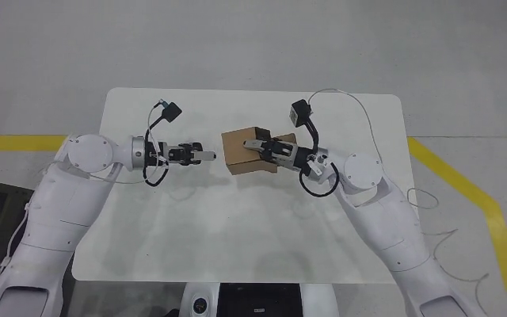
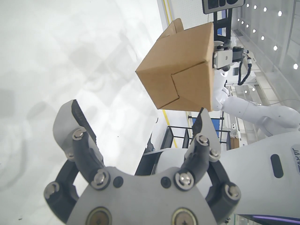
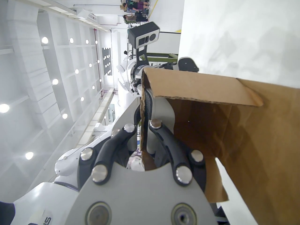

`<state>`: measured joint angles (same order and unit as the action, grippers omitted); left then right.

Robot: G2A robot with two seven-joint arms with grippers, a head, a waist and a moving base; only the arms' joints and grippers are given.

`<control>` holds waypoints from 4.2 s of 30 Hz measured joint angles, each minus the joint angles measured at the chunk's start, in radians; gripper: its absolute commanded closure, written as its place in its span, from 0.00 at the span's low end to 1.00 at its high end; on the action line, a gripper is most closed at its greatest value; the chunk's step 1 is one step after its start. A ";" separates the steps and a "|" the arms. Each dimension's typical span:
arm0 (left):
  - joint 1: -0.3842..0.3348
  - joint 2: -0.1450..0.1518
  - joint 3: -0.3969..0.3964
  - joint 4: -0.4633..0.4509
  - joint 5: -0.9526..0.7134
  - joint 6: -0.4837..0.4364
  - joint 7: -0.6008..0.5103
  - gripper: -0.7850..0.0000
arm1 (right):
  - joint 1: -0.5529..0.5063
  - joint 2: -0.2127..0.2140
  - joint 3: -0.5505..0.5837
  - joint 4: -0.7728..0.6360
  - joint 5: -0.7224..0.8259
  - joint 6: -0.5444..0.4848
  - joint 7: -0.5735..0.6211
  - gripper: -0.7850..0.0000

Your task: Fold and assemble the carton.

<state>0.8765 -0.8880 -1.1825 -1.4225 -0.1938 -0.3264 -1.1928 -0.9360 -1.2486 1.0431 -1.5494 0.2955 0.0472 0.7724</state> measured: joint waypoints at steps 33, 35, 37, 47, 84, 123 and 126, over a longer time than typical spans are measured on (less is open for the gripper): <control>0.138 0.015 -0.020 -0.183 0.672 -0.262 0.437 0.00 | -0.082 -0.012 -0.073 -0.067 -0.241 0.293 -0.152 0.01; 0.135 0.014 -0.009 -0.194 0.722 -0.273 0.449 0.00 | -0.085 -0.007 -0.058 -0.078 -0.247 0.288 -0.124 0.01; 0.131 0.012 0.001 -0.201 0.773 -0.284 0.472 0.00 | -0.081 -0.003 -0.047 -0.082 -0.251 0.286 -0.086 0.00; 0.127 0.002 0.023 -0.188 1.022 -0.317 0.680 0.00 | -0.007 -0.009 -0.045 -0.010 -0.225 0.242 -0.029 0.03; 0.131 -0.051 0.190 -0.148 1.455 -0.364 1.061 0.00 | -0.094 0.035 0.123 -0.185 -0.182 0.206 0.102 1.00; 0.062 -0.096 0.250 -0.017 1.414 -0.434 1.101 0.00 | -0.136 0.052 -0.011 -0.165 -0.489 0.478 0.084 1.00; 0.049 -0.103 0.261 -0.001 1.400 -0.443 1.088 0.00 | -0.112 0.047 -0.023 -0.145 -0.481 0.466 0.076 1.00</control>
<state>0.9255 -0.9913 -0.9215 -1.4235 1.2063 -0.7689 -0.1046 -1.0483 -1.2013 1.0199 -1.6940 -0.1853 0.5132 0.8484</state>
